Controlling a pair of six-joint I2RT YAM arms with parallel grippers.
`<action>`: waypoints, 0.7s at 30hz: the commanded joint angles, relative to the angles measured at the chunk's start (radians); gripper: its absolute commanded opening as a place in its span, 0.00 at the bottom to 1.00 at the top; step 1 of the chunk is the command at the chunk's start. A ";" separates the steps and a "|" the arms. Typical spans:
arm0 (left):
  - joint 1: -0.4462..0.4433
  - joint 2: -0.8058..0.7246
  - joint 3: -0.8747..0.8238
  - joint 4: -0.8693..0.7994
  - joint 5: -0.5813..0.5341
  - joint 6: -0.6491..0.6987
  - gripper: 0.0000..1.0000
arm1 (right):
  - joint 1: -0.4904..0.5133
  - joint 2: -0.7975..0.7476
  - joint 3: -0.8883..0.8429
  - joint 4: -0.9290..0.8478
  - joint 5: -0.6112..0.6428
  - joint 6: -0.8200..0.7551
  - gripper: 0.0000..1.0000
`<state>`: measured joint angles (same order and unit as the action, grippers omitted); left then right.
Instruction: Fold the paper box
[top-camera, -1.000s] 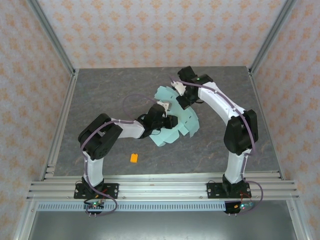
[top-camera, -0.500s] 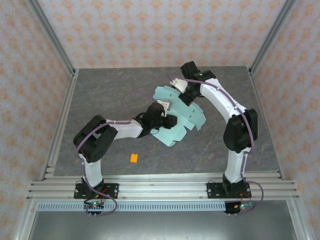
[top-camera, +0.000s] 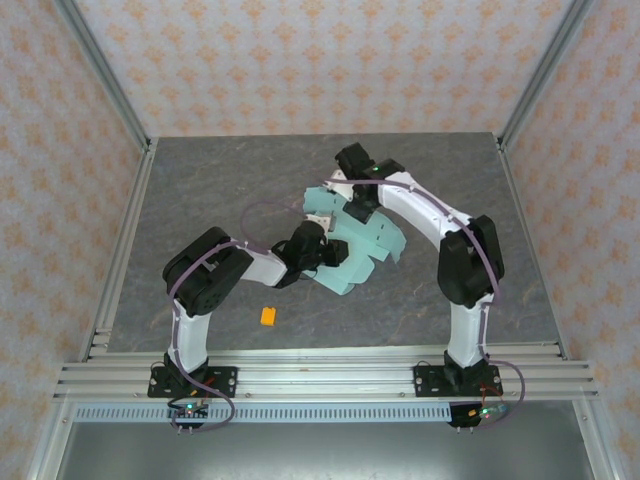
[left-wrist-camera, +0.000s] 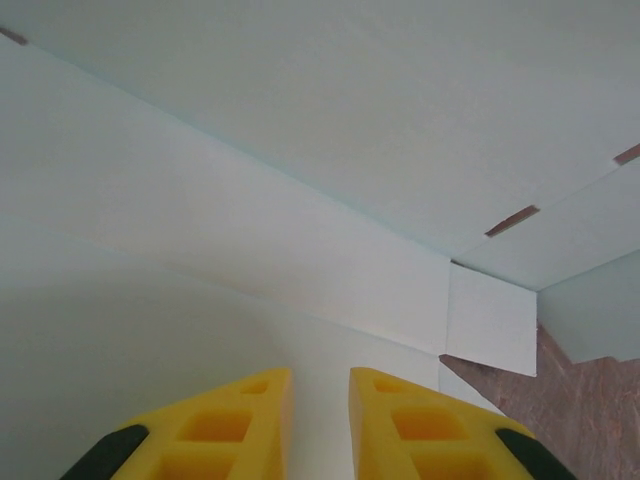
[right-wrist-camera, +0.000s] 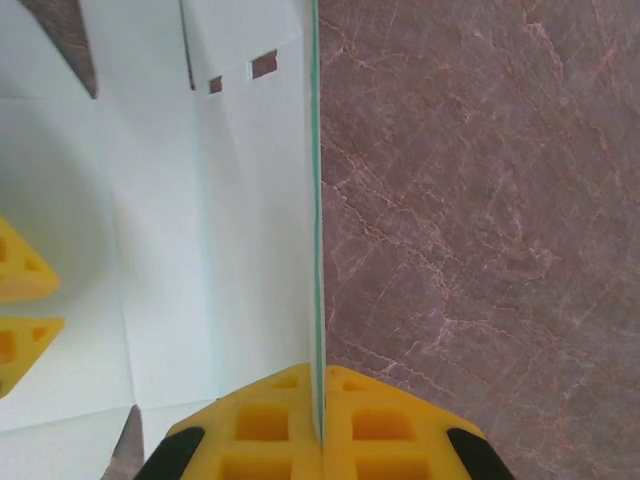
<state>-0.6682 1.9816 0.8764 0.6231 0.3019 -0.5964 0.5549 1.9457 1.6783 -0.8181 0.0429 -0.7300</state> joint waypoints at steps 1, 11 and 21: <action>-0.010 0.025 -0.046 0.053 -0.073 -0.071 0.23 | 0.036 -0.061 -0.080 0.111 0.119 0.030 0.00; -0.012 0.029 -0.073 0.095 -0.116 -0.113 0.23 | 0.155 -0.169 -0.339 0.380 0.270 0.049 0.00; -0.011 0.010 -0.090 0.120 -0.123 -0.128 0.26 | 0.187 -0.258 -0.477 0.567 0.339 0.004 0.00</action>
<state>-0.6807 1.9835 0.8135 0.7662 0.2272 -0.7151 0.7326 1.7206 1.2240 -0.3309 0.3752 -0.7284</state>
